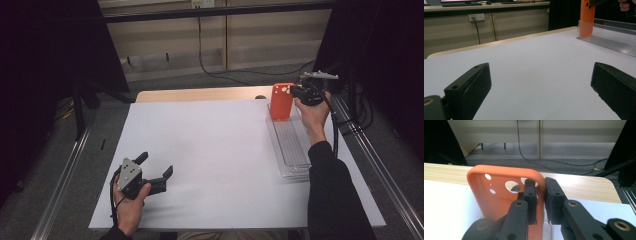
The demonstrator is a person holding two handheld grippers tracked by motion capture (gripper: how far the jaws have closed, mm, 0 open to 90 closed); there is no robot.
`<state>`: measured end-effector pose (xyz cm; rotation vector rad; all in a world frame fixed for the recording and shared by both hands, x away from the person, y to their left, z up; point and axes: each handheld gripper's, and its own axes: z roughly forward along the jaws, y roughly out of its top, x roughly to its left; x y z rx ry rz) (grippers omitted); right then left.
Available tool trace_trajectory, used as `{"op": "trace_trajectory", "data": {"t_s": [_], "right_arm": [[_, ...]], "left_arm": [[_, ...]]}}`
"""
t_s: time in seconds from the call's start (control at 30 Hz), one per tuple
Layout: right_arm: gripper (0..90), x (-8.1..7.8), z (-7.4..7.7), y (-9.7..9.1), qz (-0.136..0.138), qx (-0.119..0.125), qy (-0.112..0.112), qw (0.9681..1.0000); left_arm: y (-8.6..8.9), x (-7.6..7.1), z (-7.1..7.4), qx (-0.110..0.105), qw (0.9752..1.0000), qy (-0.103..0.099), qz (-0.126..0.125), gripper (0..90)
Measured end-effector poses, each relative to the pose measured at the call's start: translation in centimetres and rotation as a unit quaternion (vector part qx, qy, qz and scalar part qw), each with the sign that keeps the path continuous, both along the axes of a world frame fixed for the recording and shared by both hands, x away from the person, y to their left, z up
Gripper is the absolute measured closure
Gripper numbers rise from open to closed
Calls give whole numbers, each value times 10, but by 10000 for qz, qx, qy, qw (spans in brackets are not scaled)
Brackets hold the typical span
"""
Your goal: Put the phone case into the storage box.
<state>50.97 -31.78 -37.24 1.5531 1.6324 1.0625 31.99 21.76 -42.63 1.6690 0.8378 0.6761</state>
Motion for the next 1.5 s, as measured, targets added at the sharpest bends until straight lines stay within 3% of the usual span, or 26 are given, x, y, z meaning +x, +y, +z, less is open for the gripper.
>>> {"op": "trace_trajectory", "data": {"t_s": [0.47, 1.07, 1.5], "right_arm": [[788, 1, 1, 1, -61, 41, 21, 10000], [656, 1, -1, 0, -107, 34, 88, 9999], [409, -2, 1, 3, -59, -99, 35, 9999]], "left_arm": [[0, 0, 0, -9, 10000, 6, 5, 30], [0, 0, 0, -32, 10000, 3, 18, 30], [0, 0, 1, -61, 10000, -7, 6, 29]]}}
